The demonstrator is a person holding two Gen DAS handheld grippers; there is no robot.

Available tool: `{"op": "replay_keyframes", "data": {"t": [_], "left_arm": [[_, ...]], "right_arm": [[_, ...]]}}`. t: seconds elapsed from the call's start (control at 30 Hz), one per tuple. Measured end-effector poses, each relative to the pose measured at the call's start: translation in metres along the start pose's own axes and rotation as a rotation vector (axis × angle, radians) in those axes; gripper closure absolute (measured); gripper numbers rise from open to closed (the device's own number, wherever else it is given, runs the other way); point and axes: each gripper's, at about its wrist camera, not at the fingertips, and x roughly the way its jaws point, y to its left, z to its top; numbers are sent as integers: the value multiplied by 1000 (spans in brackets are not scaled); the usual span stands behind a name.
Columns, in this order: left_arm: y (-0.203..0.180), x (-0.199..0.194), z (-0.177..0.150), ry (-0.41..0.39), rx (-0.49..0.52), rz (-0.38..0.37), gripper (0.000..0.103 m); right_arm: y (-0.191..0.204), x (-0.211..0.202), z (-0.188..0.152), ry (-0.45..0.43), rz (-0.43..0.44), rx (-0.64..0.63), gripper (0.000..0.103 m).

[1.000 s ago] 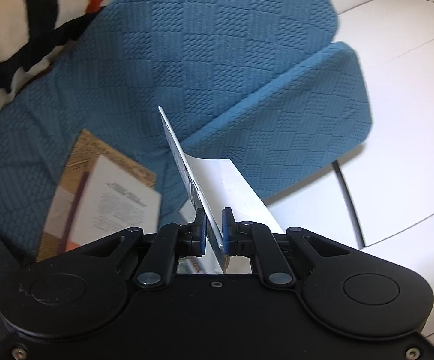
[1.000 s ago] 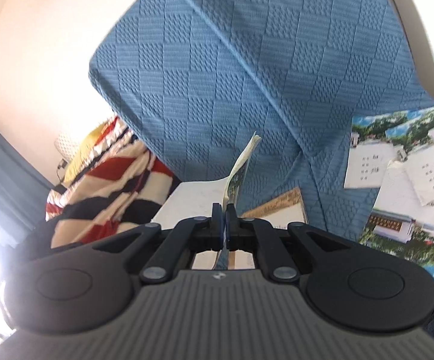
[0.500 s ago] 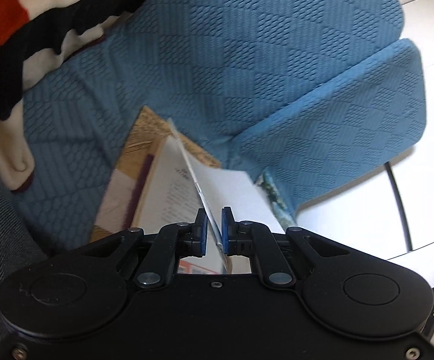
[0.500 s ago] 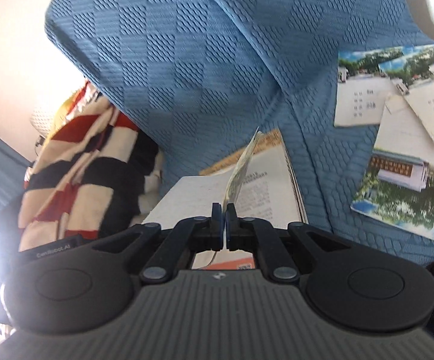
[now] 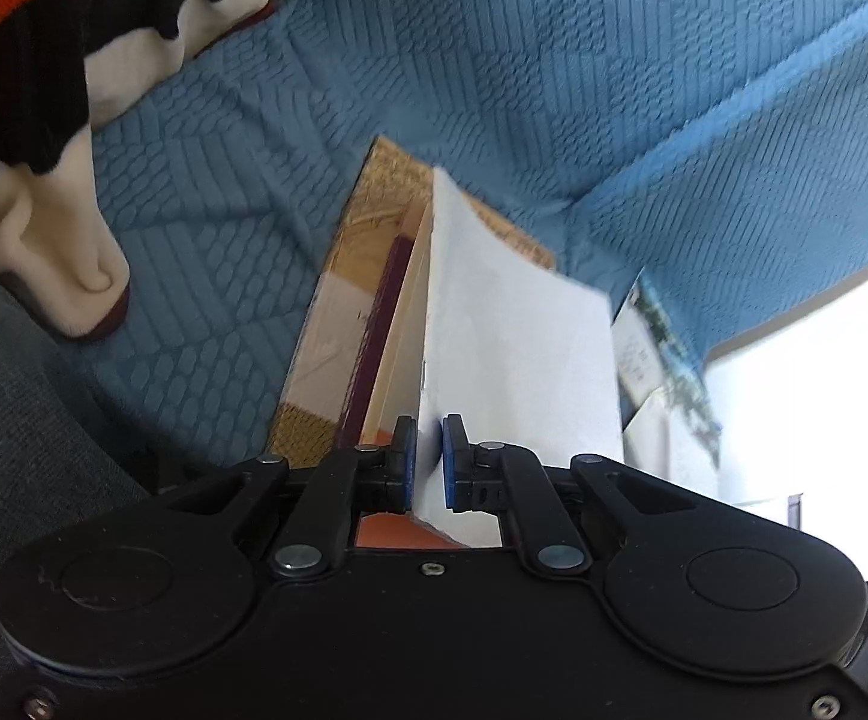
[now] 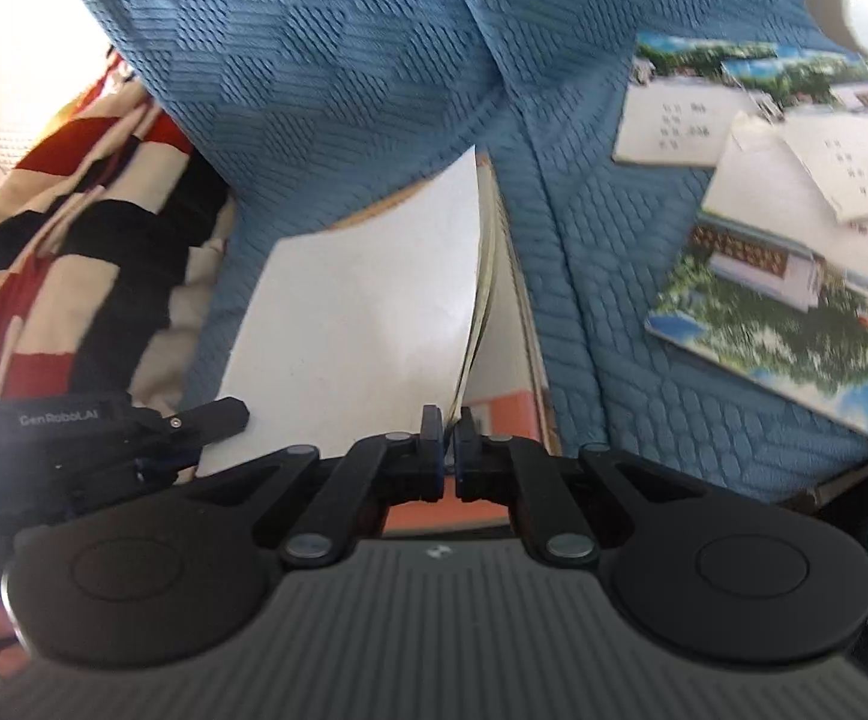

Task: Organize objects
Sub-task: 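Lay the white card on the paperback and open both grippers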

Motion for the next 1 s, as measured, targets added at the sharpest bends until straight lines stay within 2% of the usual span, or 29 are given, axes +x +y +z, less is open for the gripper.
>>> {"op": "replay_keyframes", "data": {"t": [0.23, 0.3, 0.43, 0.6, 0.77, 1.0], "left_arm": [[-5, 6, -4, 6, 41, 43, 91], [-7, 4, -5, 8, 45, 50, 86], [-12, -1, -8, 3, 74, 63, 61], [-20, -15, -8, -31, 93, 70, 52], [-38, -37, -7, -60, 121, 48, 51], [-91, -84, -15, -182, 275, 3, 49]], "right_arm": [[-9, 7, -4, 34, -19, 30, 93], [-11, 6, -3, 39, -17, 34, 92], [-10, 2, -4, 57, -64, 16, 84], [-12, -14, -2, 34, -93, 2, 47], [-9, -41, 7, -20, -95, -30, 46], [-3, -88, 28, -128, -40, -46, 46]]}}
